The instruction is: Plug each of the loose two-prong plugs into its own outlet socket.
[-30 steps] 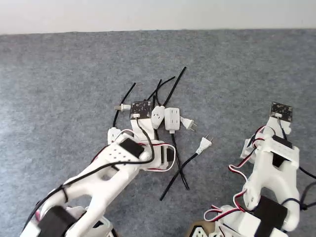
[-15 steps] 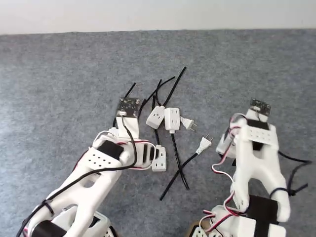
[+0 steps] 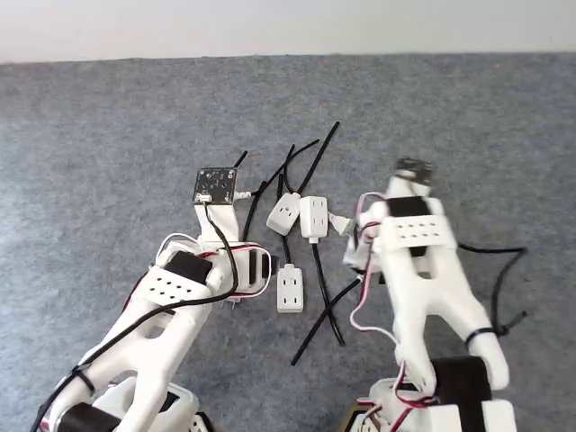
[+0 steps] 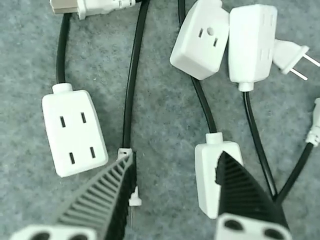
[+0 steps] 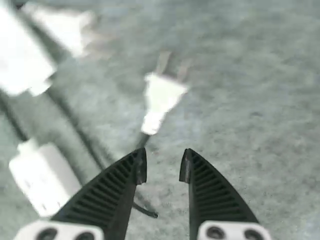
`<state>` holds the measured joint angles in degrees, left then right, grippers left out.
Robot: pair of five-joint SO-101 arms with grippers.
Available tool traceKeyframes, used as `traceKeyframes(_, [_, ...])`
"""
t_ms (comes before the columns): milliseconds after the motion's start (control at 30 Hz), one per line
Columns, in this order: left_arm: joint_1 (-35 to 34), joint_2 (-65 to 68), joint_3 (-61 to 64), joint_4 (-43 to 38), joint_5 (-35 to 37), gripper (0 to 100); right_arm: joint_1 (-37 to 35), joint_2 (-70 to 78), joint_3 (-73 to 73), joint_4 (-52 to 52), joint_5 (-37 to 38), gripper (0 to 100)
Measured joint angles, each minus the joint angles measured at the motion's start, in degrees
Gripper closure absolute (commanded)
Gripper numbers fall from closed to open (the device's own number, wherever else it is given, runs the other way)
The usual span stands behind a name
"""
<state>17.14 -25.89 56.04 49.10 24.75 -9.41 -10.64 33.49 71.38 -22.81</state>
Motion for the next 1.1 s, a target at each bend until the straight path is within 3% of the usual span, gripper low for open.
traceKeyframes(233, [0.0, 0.0, 0.0, 0.0, 0.0, 75, -4.3, 0.0, 2.5, 0.1, 5.5, 87.5])
traceKeyframes(633, [0.0, 0.0, 0.0, 0.0, 0.0, 75, -11.7, 0.0, 9.6, -5.5, 6.2, 87.6])
traceKeyframes(1100, [0.0, 0.0, 0.0, 0.0, 0.0, 75, -11.6, 0.0, 9.8, -11.0, 6.2, 87.6])
